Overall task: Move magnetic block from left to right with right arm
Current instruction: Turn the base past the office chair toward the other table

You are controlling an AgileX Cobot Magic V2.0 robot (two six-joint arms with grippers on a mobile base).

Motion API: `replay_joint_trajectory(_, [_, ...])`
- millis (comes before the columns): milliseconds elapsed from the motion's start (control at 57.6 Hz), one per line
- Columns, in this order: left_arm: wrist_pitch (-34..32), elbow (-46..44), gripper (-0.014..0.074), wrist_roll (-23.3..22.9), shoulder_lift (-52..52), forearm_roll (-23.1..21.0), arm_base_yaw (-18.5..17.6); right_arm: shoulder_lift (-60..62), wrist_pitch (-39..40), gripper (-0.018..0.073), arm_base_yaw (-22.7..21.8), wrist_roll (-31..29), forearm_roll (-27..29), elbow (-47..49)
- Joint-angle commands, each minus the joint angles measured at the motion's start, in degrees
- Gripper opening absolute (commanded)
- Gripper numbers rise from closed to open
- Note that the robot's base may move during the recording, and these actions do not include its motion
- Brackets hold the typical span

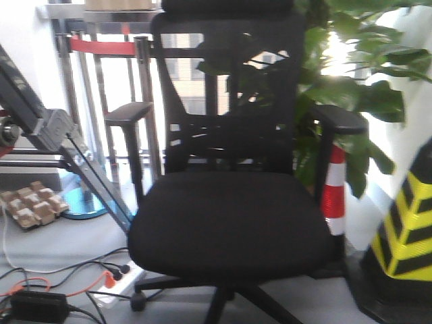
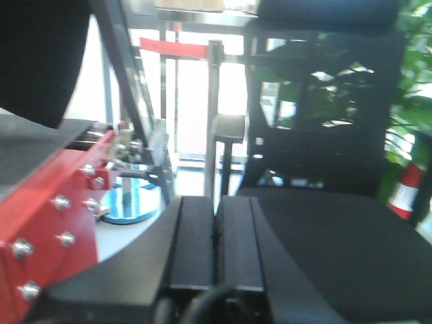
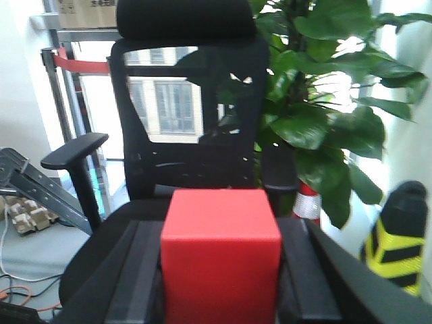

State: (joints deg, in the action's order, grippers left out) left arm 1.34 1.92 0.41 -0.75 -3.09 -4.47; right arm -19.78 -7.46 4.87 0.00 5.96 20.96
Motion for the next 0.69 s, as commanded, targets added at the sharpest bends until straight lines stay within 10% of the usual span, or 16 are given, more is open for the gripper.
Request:
replay_joint_trajectory(0, [-4.6, 0.5, -0.0126, -0.4, -0.6, -0.1, 0.2, -0.4, 5.2, 0.0266, 0.0, -0.5, 0.2, 1.8])
replay_joint_trajectory(677, [-4.6, 0.5, -0.0126, -0.4, -0.6, -0.1, 0.2, -0.4, 5.2, 0.0266, 0.0, -0.5, 0.2, 1.8])
